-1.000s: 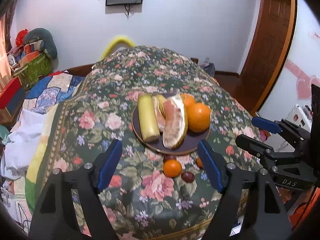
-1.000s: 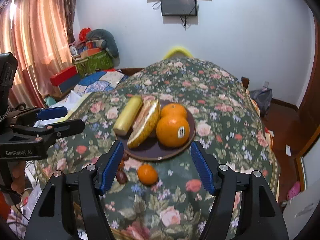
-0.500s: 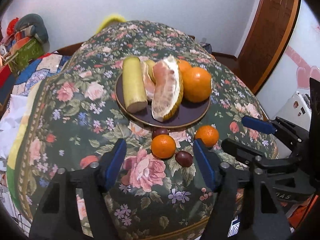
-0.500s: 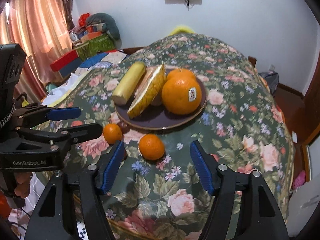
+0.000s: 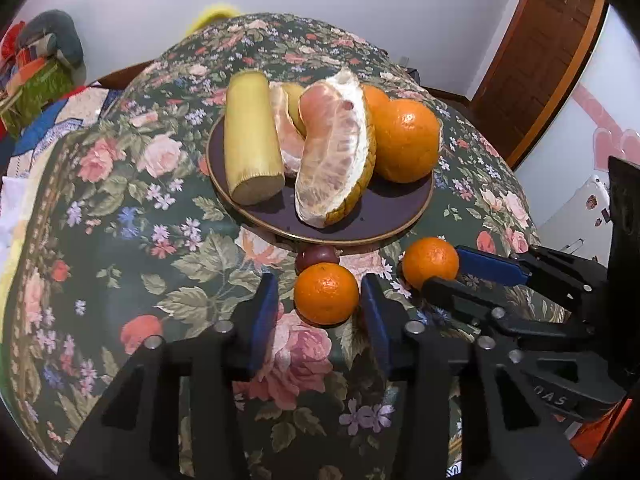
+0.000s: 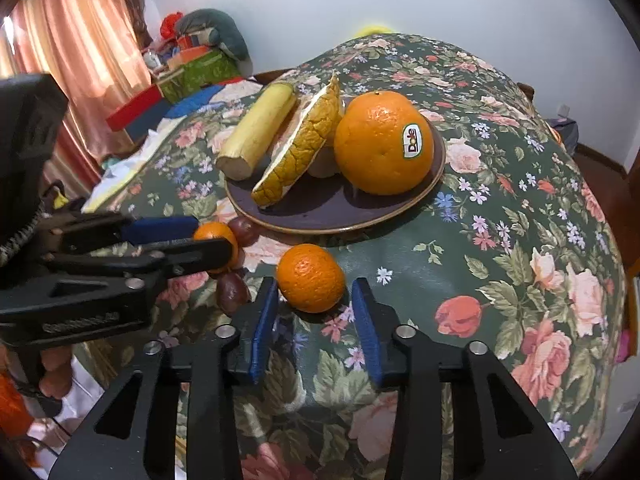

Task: Organize fruits
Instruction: 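Grasp a small mandarin with the left tool while the right tool grasps another mandarin, then place the mandarin on the plate with the left tool while the right tool places its mandarin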

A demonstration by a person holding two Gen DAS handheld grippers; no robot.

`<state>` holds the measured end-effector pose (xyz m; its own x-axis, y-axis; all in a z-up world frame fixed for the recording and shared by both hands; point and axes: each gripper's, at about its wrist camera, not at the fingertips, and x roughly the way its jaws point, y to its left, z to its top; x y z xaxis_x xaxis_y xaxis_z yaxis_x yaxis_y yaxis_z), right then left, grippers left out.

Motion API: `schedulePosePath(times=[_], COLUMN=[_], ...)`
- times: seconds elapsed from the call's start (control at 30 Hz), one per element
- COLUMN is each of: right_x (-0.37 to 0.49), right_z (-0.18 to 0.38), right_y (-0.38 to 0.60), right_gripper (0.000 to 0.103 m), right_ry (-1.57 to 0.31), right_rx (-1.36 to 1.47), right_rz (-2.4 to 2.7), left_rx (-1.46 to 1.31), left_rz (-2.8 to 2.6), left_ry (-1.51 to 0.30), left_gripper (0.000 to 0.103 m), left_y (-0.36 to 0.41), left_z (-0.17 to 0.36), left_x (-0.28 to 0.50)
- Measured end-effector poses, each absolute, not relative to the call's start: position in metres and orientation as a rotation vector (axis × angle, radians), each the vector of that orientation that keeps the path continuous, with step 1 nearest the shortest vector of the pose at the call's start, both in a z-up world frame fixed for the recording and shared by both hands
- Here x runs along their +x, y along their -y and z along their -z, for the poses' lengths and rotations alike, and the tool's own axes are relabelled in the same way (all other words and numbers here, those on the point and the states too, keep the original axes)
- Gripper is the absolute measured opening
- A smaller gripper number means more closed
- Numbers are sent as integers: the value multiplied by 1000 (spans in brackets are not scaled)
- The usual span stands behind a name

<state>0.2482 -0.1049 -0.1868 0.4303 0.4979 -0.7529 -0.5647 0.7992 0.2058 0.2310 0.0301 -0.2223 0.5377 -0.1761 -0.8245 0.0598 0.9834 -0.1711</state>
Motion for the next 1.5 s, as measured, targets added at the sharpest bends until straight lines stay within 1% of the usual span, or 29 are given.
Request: schedulePosePath(times=[0.07,0.27,0.63,0.73,0.87,1.07,1.13,1.2,1.23,1.27,1.5], right_x=[248,247,254,258,268,274,272,270,268,266,268], right_z=[186,182,152,143,142,159,163,168,171,173,190], right_y=[105,108,113,110,103,106,109,112,113,113,106], right_gripper=[31,30,29,18,17,18,21,37,40,41,41], right_ry=[-905,-891,-804,-777,-768,-832,-864,-884,-893,-897,-937], right_rx=[-81,-77,-65,-67,-66,-56,-45,-41,-42,-47,-76], right_rz=[-661,-653,-646,-654,-660,-654,-662,-668,-671,-671,-676], left_rx=[-142,-128,-123,-124,-127,-138,-142,-145,-146,-146,-148], left_rz=[156,147,100,98,98,94,97,97,97,96,93], left_ry=[-997,-981,-864,-844,-848,-888,-900,-908,-911,-913,-924], left_gripper=[34,34,34,34,34,34,34,34,34,34,34], left_y=[-29,-29,-47,-49,-50,-52,-52,-51,-50,-50,-48], left_z=[225,219,178,171,175,194,200,204,206,207,213], left_x=[232,229,225,231,242,258,261,263,264,264,271])
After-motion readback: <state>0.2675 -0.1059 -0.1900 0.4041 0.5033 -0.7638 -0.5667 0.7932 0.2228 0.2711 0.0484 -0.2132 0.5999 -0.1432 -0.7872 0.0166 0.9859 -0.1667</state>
